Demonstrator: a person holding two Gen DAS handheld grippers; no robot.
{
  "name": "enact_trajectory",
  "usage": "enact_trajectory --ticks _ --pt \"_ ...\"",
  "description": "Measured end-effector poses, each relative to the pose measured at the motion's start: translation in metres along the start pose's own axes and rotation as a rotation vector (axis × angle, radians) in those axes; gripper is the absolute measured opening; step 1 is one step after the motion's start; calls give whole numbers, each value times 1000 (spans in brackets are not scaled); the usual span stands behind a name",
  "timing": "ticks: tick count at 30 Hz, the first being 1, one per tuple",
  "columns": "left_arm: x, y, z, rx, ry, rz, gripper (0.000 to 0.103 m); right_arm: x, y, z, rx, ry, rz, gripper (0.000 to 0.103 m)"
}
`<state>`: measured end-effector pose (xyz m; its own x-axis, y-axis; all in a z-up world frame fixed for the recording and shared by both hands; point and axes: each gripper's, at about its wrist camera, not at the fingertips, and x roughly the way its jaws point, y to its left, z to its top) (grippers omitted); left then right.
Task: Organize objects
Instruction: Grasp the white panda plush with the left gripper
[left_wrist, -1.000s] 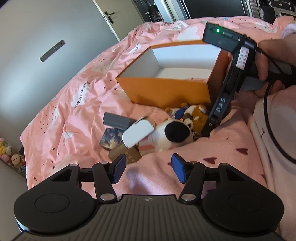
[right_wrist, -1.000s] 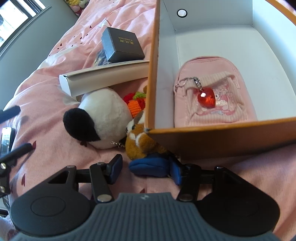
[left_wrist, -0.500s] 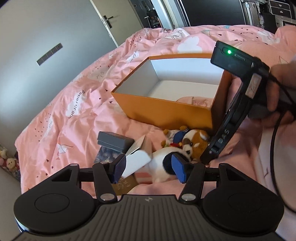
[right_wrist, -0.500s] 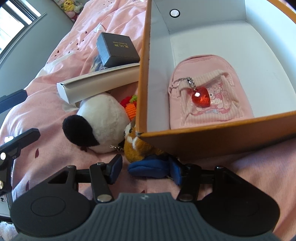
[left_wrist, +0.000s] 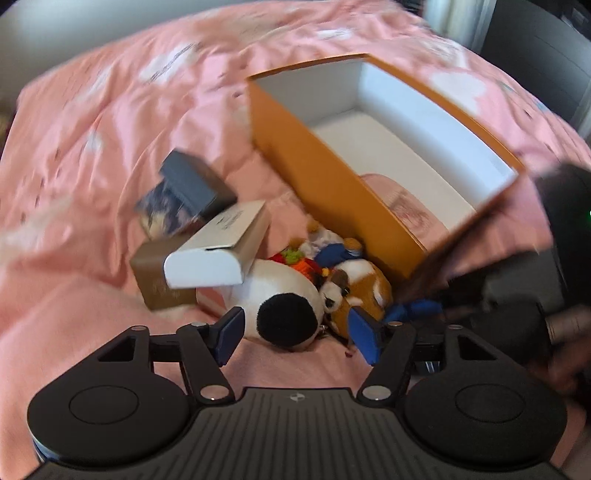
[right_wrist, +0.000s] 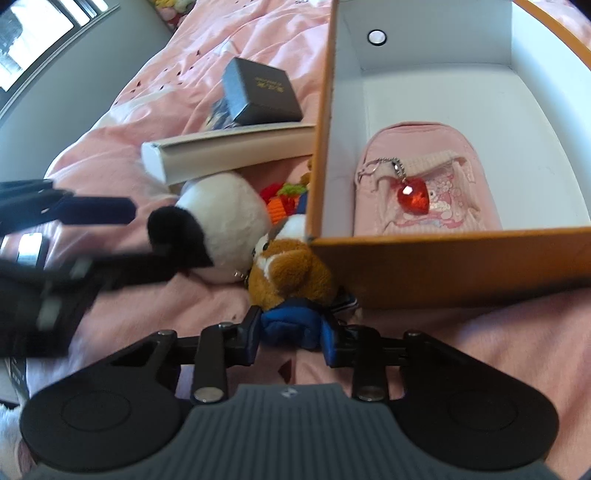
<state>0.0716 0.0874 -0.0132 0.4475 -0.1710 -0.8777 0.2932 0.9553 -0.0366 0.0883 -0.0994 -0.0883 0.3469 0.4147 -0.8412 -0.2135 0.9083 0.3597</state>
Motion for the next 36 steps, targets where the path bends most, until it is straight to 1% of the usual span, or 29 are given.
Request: enact_trajectory --ticks 1,4,9,11,13,14,16,18,19,21,25,27,29,32,36 --pt "2 4 3 -48 12 1 77 -2 1 -1 -6 5 4 33" --pt "11 11 10 -162 47 35 78 -9 2 -4 -14 18 11 33" --pt "30 23 15 -319 98 38 78 -15 4 -7 -18 22 10 34" --pt "37 26 18 -385 106 35 79 -13 3 -7 -11 22 18 36" --pt "43 29 20 -451 106 42 83 -12 0 -6 -3 19 28 43" --pt "45 30 21 -479 103 51 83 -12 -1 -5 3 13 29 44" --pt "50 33 23 -527 104 69 83 -12 -4 -3 12 -2 26 56" --pt "54 34 26 -565 105 86 84 -13 -7 1 23 -24 33 58" --pt "57 35 26 -579 105 93 86 -12 -7 3 32 -30 36 61" --pt "61 35 27 -592 108 110 87 -7 -11 8 63 -21 44 61" --pt "76 35 23 -586 132 166 87 5 -19 14 140 1 80 59" --pt "82 36 18 -587 129 167 89 10 -23 18 181 8 103 57" --pt "83 34 18 -574 118 169 86 13 -26 19 206 16 116 55" --pt "80 31 15 -545 99 168 81 13 -26 19 197 13 122 50" --pt "65 33 6 -541 61 126 75 6 -20 18 122 -7 104 47"
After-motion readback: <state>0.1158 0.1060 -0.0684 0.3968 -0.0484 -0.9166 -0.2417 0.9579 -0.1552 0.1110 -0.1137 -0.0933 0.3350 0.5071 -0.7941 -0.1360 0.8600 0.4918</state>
